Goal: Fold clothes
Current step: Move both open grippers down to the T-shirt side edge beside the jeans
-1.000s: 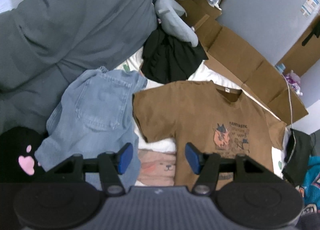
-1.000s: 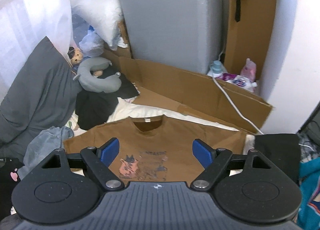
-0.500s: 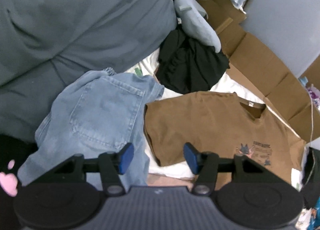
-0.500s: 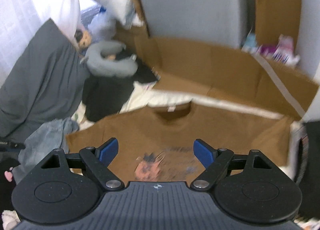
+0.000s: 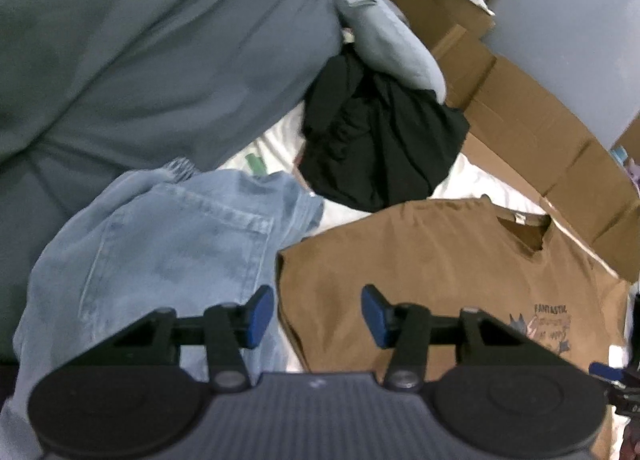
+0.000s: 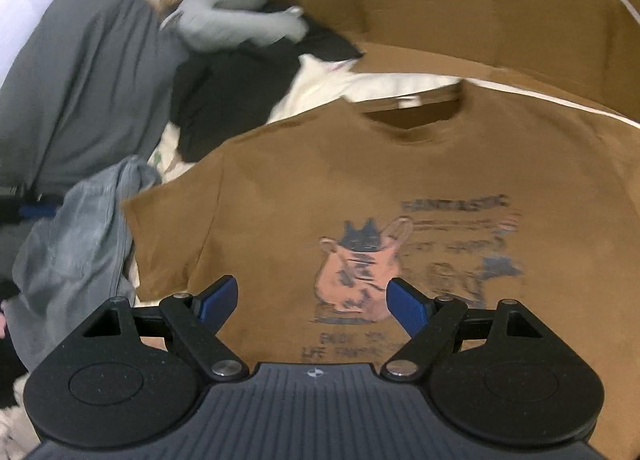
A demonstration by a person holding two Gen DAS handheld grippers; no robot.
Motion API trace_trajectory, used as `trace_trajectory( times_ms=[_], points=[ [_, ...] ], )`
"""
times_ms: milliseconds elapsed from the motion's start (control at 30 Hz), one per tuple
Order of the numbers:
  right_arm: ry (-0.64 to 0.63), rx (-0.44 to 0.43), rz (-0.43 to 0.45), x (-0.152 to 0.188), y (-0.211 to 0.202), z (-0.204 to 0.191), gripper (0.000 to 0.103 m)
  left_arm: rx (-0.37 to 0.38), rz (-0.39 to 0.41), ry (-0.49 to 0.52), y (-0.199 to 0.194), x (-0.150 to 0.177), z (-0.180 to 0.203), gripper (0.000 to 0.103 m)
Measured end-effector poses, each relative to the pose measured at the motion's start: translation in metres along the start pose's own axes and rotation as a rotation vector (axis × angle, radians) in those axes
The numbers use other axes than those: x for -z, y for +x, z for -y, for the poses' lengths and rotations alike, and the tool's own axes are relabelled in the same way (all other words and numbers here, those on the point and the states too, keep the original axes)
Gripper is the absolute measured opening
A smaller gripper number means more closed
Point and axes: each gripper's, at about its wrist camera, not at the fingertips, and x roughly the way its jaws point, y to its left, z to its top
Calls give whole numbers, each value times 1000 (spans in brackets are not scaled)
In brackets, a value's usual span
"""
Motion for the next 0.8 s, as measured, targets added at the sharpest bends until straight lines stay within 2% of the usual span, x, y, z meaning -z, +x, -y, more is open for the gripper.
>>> trace_trajectory(
  times_ms=[100,167,200,600,800],
  points=[
    [-54,-22,10,0,14,-15,86,-28,1,64,14,-1,5,50],
    [-66,-44,17,2,22,-22,86,-38,-1,109,25,0,7,33],
    [-68,-57,16,3,26,-25,86,-29,-8,119,31,0,7,30],
    [-97,-117,-66,25,76,-70,79,-51,-19,191,85,-13,-9,27],
    [-133,-168,-81,22,102,-99,77,-49,-29,193,106,-21,-18,25]
  ],
)
